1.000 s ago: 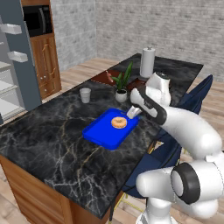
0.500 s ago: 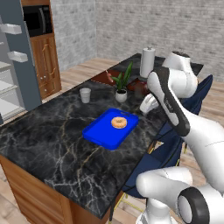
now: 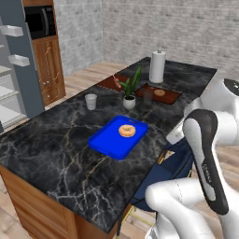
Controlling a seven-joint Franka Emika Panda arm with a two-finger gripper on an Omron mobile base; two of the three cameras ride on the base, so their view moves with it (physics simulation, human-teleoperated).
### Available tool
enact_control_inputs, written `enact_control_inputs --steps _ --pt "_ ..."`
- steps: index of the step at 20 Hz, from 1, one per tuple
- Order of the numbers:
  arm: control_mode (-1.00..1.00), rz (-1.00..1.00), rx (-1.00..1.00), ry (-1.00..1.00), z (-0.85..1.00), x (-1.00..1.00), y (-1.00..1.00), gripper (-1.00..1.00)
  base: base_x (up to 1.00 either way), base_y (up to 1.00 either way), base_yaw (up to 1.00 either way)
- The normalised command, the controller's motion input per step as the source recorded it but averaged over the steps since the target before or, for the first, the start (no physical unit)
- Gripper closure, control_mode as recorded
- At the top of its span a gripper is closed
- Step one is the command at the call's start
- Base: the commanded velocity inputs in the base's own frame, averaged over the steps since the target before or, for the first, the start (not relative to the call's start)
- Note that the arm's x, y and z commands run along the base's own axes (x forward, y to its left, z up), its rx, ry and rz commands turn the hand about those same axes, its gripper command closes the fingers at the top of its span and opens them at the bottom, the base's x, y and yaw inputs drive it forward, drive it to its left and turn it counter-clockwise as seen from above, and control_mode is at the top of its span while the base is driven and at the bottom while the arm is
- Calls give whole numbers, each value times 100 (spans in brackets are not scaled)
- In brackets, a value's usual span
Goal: Take the donut and cupcake from the fridge and place them on the empty tray on the dining counter.
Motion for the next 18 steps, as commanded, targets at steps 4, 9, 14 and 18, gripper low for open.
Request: enact_control_inputs --steps 4,9,14,18 --pt "-100 0 0 -29 12 -100 -4 -100 0 0 0" --pt "-100 0 0 -14 34 -60 0 -100 0 0 0" --pt "-100 -1 0 -1 2 13 0 -100 0 0 0" --pt "100 0 0 0 0 13 0 -100 16 0 0"
